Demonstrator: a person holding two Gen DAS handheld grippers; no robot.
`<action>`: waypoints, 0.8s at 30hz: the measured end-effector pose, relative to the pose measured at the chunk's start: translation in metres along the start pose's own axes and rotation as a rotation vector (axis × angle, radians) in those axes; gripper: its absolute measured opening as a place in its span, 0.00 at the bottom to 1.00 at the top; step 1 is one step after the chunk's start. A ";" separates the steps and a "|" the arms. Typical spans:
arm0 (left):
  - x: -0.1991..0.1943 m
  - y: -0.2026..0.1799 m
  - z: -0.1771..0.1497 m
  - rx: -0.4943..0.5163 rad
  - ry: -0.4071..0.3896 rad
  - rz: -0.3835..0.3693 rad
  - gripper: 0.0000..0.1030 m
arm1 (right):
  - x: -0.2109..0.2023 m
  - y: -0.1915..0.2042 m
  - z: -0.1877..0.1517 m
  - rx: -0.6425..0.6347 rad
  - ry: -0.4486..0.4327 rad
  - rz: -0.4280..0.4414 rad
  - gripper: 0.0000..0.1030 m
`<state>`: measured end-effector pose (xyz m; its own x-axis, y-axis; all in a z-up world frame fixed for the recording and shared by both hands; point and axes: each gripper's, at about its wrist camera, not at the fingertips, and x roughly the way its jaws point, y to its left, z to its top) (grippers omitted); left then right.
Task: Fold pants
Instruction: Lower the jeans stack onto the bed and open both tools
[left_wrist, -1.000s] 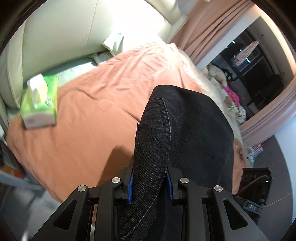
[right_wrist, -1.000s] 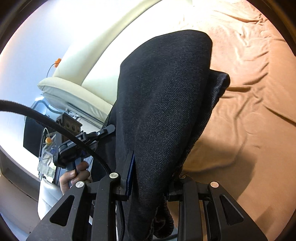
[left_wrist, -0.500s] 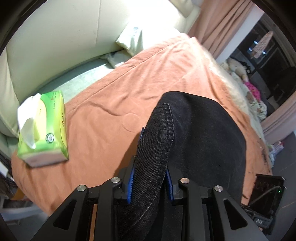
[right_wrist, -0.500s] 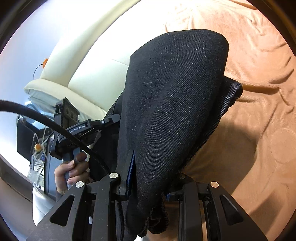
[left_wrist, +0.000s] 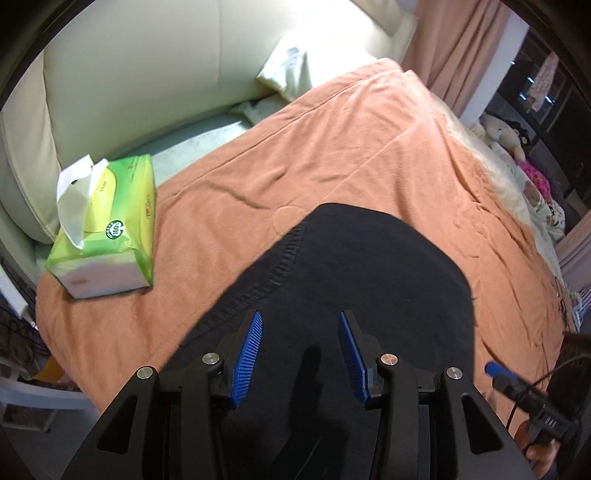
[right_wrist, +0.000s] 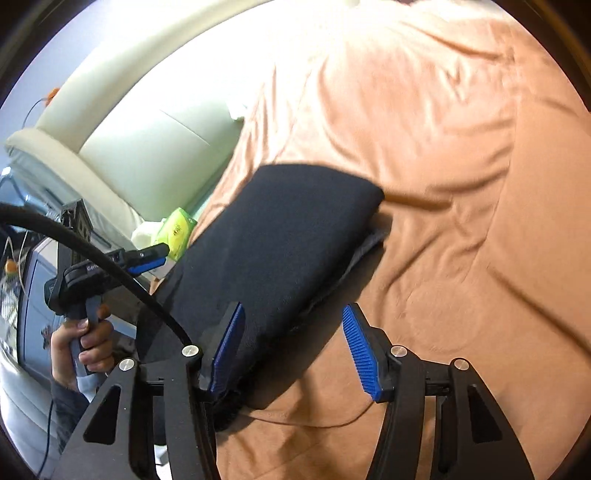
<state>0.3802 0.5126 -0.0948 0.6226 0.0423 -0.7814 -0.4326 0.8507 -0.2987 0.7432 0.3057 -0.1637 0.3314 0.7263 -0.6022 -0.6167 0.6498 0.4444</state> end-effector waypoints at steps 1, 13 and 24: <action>0.000 -0.004 -0.002 0.001 -0.007 0.003 0.44 | -0.005 0.003 0.003 -0.023 -0.009 0.002 0.53; -0.021 -0.048 -0.047 -0.068 -0.073 -0.021 0.44 | 0.013 0.026 0.032 -0.237 0.013 0.014 0.42; 0.016 -0.068 -0.076 -0.071 0.020 -0.014 0.33 | 0.074 0.013 0.039 -0.286 0.176 -0.034 0.35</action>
<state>0.3697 0.4152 -0.1285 0.6162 0.0198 -0.7874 -0.4696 0.8118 -0.3471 0.7874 0.3769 -0.1770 0.2418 0.6393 -0.7299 -0.7911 0.5654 0.2332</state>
